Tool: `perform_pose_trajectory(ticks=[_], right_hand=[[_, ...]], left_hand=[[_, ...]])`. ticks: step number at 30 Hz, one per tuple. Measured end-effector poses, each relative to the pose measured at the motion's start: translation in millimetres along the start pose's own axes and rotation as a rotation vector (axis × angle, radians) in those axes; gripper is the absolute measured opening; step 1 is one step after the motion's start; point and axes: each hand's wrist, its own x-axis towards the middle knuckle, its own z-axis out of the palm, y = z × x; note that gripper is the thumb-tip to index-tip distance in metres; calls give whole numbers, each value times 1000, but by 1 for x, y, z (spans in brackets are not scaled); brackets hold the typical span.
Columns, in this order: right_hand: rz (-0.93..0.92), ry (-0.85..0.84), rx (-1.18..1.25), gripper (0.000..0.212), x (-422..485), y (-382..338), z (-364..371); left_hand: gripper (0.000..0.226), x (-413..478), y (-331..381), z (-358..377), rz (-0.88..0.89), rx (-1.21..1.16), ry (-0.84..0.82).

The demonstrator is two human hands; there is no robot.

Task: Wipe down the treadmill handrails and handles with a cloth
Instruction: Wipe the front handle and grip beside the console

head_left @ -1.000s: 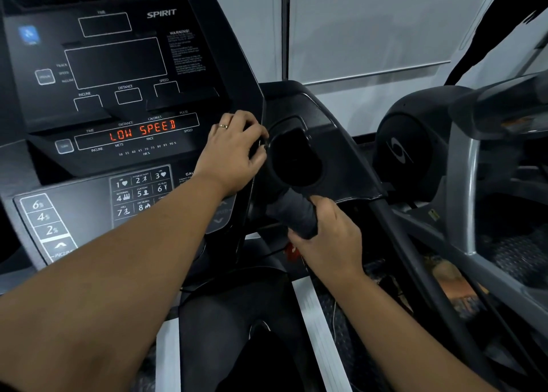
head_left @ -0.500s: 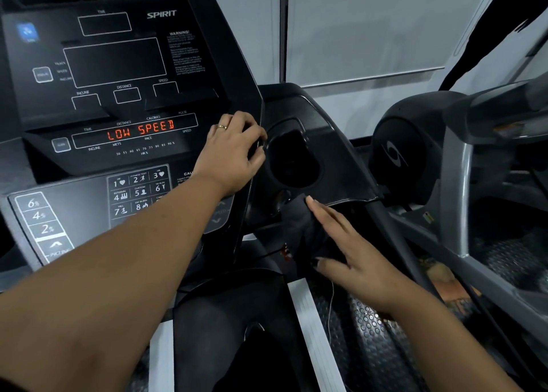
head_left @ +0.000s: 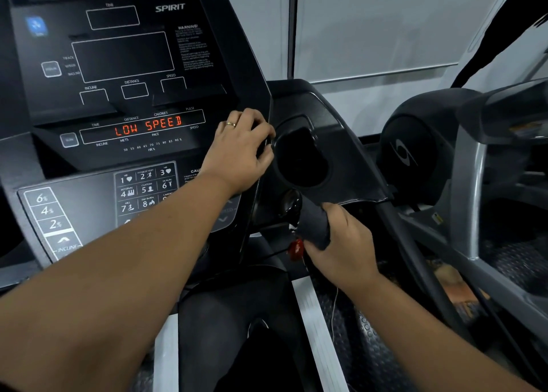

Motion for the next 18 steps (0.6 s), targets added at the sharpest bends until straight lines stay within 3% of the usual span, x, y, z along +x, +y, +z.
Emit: perform_pose_trajectory(ticks=[3, 8, 12, 15, 18], right_hand=[[90, -65, 49, 35, 8, -4, -7], [276, -633, 442, 41, 45, 7, -25], [312, -951, 649, 43, 71, 11, -23], [318, -1040, 749, 46, 84, 3, -22], [296, -982, 773, 40, 86, -10, -23]], left_hand=[[23, 0, 0, 1, 4, 3, 4], [24, 1, 1, 0, 7, 12, 4], [24, 0, 1, -1, 5, -1, 5], [24, 1, 0, -1, 3, -4, -4], [23, 1, -1, 0, 4, -9, -3]])
